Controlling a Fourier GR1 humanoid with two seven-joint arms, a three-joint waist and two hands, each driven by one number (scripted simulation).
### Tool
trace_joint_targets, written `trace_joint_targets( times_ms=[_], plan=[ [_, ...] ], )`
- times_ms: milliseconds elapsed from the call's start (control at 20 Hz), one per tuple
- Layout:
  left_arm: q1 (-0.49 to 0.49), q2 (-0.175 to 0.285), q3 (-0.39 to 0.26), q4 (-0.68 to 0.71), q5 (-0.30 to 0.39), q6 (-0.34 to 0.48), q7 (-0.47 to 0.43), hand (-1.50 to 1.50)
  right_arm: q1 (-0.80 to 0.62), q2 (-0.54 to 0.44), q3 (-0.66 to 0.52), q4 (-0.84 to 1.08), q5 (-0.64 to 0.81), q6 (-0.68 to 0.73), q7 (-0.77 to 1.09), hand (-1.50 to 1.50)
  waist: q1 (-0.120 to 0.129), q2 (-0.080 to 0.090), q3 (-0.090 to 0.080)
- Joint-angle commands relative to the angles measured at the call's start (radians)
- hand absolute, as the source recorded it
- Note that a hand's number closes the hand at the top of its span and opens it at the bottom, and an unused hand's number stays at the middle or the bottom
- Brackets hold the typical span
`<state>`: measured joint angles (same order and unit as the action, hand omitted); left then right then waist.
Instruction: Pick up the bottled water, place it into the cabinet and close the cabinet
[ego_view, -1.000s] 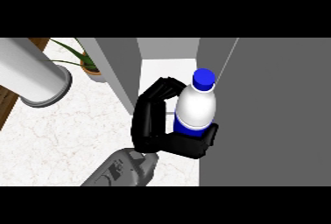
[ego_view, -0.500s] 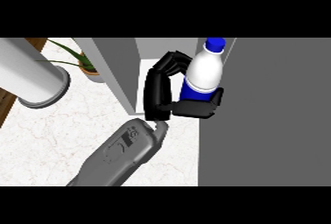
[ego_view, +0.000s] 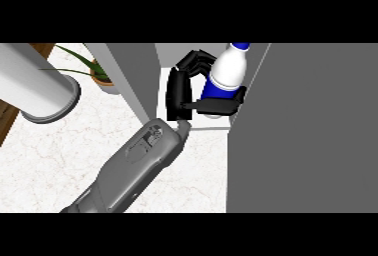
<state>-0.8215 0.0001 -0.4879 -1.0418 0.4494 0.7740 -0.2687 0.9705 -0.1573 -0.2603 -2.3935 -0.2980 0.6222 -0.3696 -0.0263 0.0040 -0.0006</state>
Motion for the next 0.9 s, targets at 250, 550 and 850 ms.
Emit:
trace_joint_targets(
  times_ms=[250, 550, 850],
  plan=[
    [-0.020, 0.000, 0.141, 0.268, 0.107, -0.123, -0.225, 1.50, -0.023, -0.016, -0.013, -0.066, -0.145, 0.005, 0.064, -1.50, -0.019, 0.012, -0.001],
    [-0.133, 0.000, 0.179, 0.395, 0.127, -0.129, -0.229, 1.50, -0.022, 0.016, 0.003, -0.066, -0.131, 0.006, 0.069, -1.50, -0.012, 0.005, 0.000],
    [-0.233, 0.019, 0.152, 0.622, 0.032, -0.127, -0.277, 1.50, -0.071, -0.002, 0.017, -0.016, -0.101, 0.019, 0.052, -1.50, -0.030, 0.015, 0.000]
  ],
)
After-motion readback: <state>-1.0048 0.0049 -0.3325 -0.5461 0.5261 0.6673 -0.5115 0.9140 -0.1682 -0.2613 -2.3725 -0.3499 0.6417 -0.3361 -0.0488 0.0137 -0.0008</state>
